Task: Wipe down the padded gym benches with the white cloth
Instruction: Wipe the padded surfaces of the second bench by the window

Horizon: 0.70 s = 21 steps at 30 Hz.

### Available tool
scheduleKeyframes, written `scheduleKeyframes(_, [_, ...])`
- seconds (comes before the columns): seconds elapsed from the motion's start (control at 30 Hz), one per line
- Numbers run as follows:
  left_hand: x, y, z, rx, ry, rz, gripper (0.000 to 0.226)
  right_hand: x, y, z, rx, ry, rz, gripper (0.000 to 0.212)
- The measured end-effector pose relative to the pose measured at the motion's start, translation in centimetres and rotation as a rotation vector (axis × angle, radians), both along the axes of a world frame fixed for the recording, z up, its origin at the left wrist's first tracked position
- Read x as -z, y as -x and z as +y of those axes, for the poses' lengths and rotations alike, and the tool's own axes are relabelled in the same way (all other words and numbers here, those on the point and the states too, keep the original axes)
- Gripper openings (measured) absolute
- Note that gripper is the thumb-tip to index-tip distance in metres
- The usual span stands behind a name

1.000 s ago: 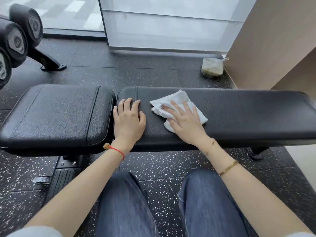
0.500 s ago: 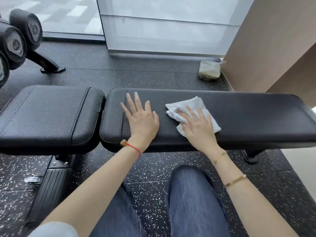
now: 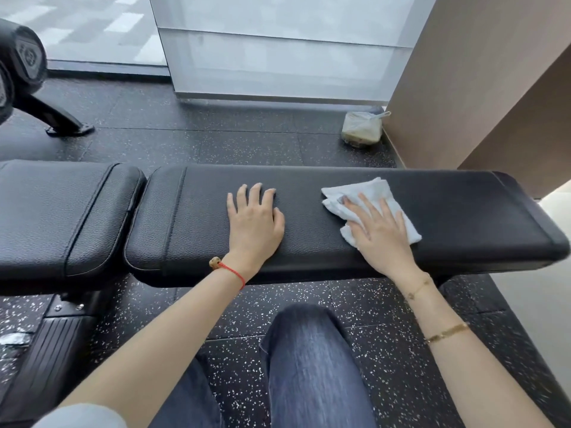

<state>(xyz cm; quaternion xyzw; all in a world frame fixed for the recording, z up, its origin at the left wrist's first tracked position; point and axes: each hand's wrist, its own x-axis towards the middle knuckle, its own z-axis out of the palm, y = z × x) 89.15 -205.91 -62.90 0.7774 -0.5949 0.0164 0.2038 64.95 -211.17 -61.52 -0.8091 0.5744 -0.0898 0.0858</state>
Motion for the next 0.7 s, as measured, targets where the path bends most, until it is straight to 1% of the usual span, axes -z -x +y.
scheduleKeyframes(0.1, [-0.1,0.4,-0.1,-0.011,0.007,-0.02,0.045,-0.6,3.7,-3.0,0.233,-0.01,0.046,0.05])
scheduleKeyframes(0.17, [-0.2,0.6,-0.2,-0.023,0.002,-0.033,0.045,-1.1,2.9,-4.6,0.361,-0.069,0.008,0.05])
scheduleKeyframes(0.2, [-0.2,0.7,-0.2,-0.023,-0.002,-0.037,0.045,-1.3,1.7,-4.8,0.364,-0.083,-0.01,0.05])
scheduleKeyframes(0.23, [-0.2,0.7,-0.2,-0.024,-0.006,-0.041,0.045,-1.5,0.1,-4.5,0.319,-0.088,-0.014,0.05])
scheduleKeyframes(0.37, [-0.2,0.7,-0.2,-0.026,-0.005,-0.032,0.044,-0.7,-4.6,0.1,-0.031,-0.022,-0.014,0.051])
scheduleKeyframes(0.43, [-0.1,0.7,-0.2,-0.026,0.001,-0.027,0.044,0.0,-3.8,2.4,-0.152,0.003,-0.008,0.051])
scheduleKeyframes(0.5, [-0.1,0.7,-0.1,-0.022,0.005,-0.026,0.043,0.3,-1.2,2.7,-0.192,0.013,-0.01,0.051])
scheduleKeyframes(0.57, [-0.1,0.7,-0.1,-0.021,0.011,-0.028,0.043,0.3,2.1,1.0,-0.098,0.025,-0.031,0.051])
scheduleKeyframes(0.63, [-0.2,0.7,-0.1,-0.023,0.015,-0.035,0.043,0.3,4.9,-2.3,0.101,0.02,-0.017,0.051])
scheduleKeyframes(0.7, [-0.2,0.7,-0.2,-0.028,0.016,-0.041,0.043,0.0,5.7,-5.7,0.306,-0.037,0.006,0.051])
